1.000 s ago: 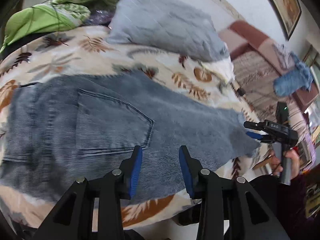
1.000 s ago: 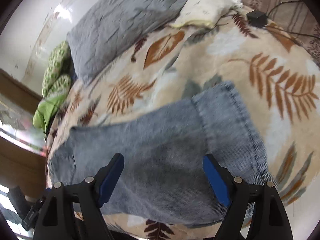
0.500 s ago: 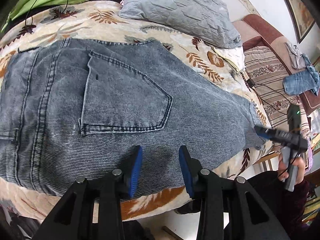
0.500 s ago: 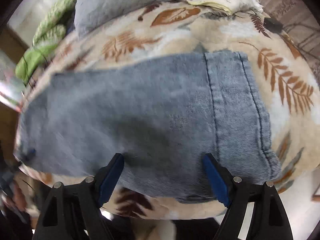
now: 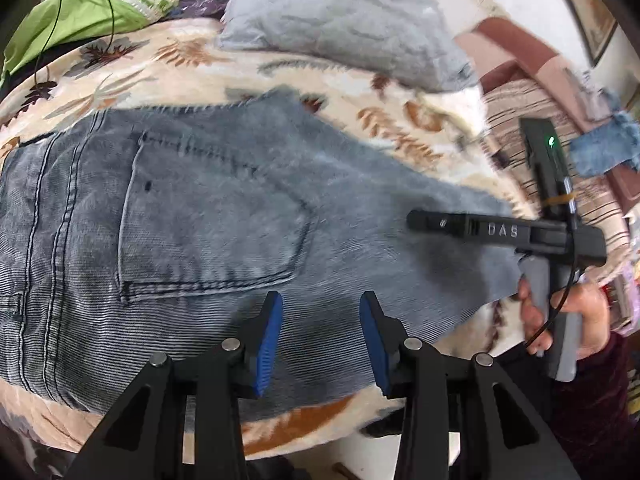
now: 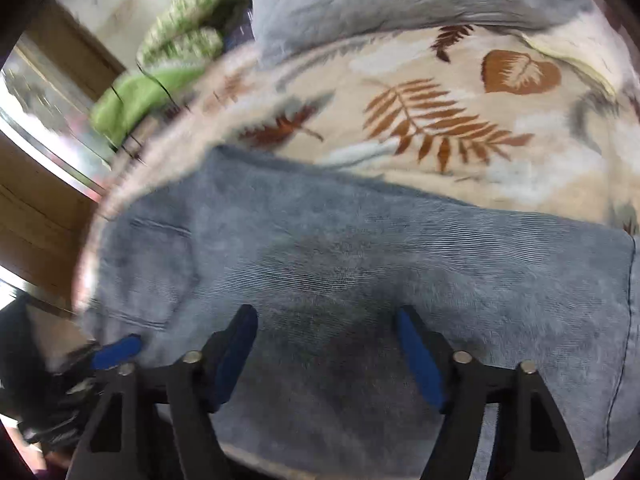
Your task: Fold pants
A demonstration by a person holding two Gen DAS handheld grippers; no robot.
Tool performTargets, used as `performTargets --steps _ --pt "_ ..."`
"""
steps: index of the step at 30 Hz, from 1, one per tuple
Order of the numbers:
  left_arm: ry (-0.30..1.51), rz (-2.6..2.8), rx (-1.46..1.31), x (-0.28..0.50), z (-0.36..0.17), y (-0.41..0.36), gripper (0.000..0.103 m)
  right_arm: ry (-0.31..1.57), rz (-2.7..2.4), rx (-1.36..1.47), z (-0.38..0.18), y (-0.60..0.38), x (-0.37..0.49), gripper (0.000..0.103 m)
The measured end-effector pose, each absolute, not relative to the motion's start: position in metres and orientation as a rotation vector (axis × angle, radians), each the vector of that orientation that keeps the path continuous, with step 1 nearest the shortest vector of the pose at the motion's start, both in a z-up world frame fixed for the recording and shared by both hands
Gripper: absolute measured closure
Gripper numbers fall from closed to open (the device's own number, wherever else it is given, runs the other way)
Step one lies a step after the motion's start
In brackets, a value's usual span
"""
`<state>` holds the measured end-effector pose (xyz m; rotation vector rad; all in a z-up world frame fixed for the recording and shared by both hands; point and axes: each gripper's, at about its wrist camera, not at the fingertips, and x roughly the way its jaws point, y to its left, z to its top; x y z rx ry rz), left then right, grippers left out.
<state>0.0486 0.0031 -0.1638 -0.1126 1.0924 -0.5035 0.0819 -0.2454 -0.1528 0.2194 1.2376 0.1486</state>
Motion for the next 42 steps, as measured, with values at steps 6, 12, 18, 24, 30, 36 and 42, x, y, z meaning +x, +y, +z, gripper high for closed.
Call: performTargets --steps 6,12,18,24,30,36,42 --pt "1.086 -0.541 -0.13 0.048 -0.173 0.013 0.062 1.208 0.063 0.293 -0.157 -0.255 0.108 0.038" --pt "1.099 -0.541 -0.115 0.049 -0.17 0.011 0.062 1.129 0.244 0.407 -0.145 -0.219 0.143 0.038" --pt "1.087 -0.475 -0.071 0.045 -0.163 0.009 0.062 1.222 0.314 0.332 -0.17 -0.173 0.171 0.036" --pt "1.093 -0.404 -0.057 0.045 -0.156 0.02 0.062 1.206 0.302 0.278 -0.174 -0.165 0.185 0.036" --pt "1.083 -0.322 -0.059 0.045 -0.146 0.028 0.062 1.129 0.306 0.338 -0.17 -0.177 0.187 0.038" --pt "1.074 -0.271 -0.035 0.047 -0.15 0.035 0.058 1.031 0.269 0.414 -0.136 -0.216 0.16 0.038" --pt "1.072 -0.251 0.033 0.051 -0.161 0.02 0.047 1.103 0.194 0.417 -0.137 -0.253 0.122 0.038"
